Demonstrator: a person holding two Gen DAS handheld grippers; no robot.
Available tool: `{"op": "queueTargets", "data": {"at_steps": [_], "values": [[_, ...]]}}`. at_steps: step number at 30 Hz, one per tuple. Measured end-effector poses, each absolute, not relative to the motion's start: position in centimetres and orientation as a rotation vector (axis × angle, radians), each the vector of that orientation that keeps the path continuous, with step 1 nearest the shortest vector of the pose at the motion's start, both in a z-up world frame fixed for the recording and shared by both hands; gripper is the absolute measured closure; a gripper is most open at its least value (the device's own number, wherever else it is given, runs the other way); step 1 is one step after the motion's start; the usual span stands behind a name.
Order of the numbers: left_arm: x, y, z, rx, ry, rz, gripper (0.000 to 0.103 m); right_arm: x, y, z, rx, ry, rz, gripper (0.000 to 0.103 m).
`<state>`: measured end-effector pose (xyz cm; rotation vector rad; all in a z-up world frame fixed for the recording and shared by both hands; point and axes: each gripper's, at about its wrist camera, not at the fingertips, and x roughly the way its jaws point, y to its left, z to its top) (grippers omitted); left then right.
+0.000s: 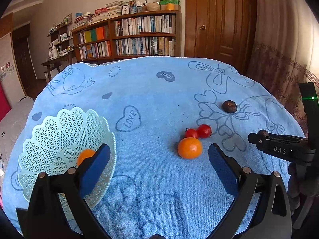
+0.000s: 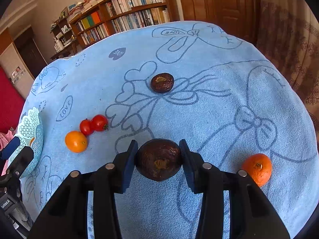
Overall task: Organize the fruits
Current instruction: 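Grasp the small orange beside the tomatoes with the left tool while the right tool holds the avocado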
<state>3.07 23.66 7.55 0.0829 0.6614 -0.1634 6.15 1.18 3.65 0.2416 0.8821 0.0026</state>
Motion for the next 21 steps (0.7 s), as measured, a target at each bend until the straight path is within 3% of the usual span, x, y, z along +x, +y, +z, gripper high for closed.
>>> {"op": "queueTargets", "data": {"at_steps": [9,21], "values": [[6.4,19.3,4.7,0.133,0.756,-0.252,0.003,5.9,0.4,3.3,0.264,0.864,0.012,0.06],[9.6,18.1,1.1,0.137,0.871,-0.285,0.057,5.9,0.8,3.4,0.262,0.858,0.023,0.06]]}}
